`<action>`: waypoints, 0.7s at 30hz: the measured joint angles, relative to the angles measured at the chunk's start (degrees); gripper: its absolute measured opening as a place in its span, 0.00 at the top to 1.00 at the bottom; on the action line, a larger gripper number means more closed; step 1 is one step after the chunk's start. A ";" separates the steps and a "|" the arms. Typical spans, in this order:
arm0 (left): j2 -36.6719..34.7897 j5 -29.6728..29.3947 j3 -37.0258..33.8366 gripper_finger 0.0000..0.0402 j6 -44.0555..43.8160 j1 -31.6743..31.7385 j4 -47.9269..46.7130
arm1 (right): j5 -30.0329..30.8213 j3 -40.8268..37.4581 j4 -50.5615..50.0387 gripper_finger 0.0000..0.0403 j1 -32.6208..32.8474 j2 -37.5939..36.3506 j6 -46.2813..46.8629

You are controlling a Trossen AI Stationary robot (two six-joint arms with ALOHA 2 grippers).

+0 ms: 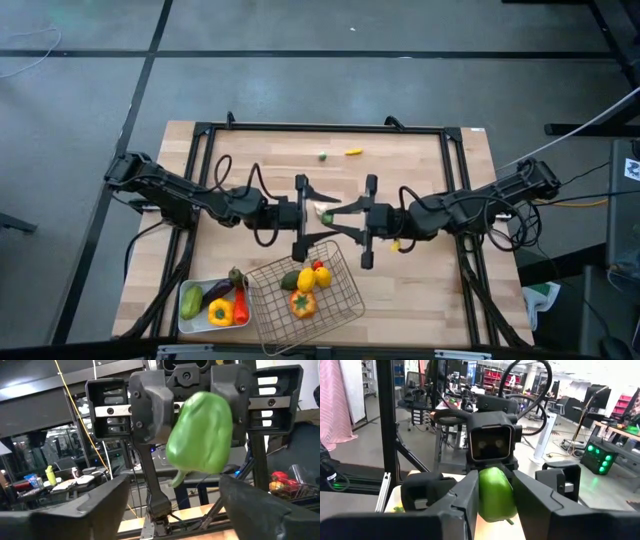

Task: Sort produce into baskets
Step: Put the green bell pepper into the white bin

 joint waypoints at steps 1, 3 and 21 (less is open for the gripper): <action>0.00 0.00 0.00 0.27 0.00 0.00 -0.02 | 0.13 0.00 -0.17 0.71 0.00 0.04 0.54; 0.00 0.00 0.00 0.32 0.02 0.00 -0.02 | 0.19 0.00 -0.35 0.71 0.00 0.07 1.03; 0.00 0.09 0.00 0.64 0.04 -0.07 -0.13 | 1.79 0.00 -2.81 0.71 0.00 0.07 1.11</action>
